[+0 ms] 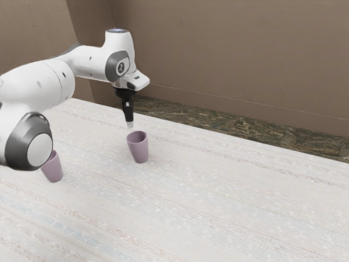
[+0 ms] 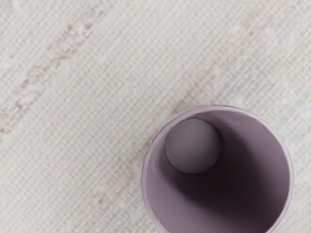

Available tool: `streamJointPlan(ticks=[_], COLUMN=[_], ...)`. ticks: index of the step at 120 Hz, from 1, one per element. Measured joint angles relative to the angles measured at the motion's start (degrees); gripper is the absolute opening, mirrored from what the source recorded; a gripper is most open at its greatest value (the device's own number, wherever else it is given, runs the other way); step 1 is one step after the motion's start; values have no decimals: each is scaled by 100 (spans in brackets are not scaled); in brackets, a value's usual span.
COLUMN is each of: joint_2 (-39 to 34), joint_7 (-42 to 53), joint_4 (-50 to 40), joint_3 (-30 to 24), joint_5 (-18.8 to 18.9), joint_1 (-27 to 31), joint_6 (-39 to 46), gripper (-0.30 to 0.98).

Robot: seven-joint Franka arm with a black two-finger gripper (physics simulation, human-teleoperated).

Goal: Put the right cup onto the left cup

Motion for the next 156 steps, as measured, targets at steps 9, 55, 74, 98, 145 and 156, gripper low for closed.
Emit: streamJointPlan(ticks=[9,55,74,98,145,156], joint_2=[229,747,697,498,-1169,-1573], joint_7=[105,492,574,621,592,537], joint_4=[144,332,229,-40,-1513,-1725], joint_3=[1,-2,11,37,53,23], joint_5=[-92,-375,-496,-508,-445,-391], joint_1=[9,-8,-15,-36,83,276], joint_6=[94,526,582,628,705,600], gripper=[69,17,1,-7,-10,-10])
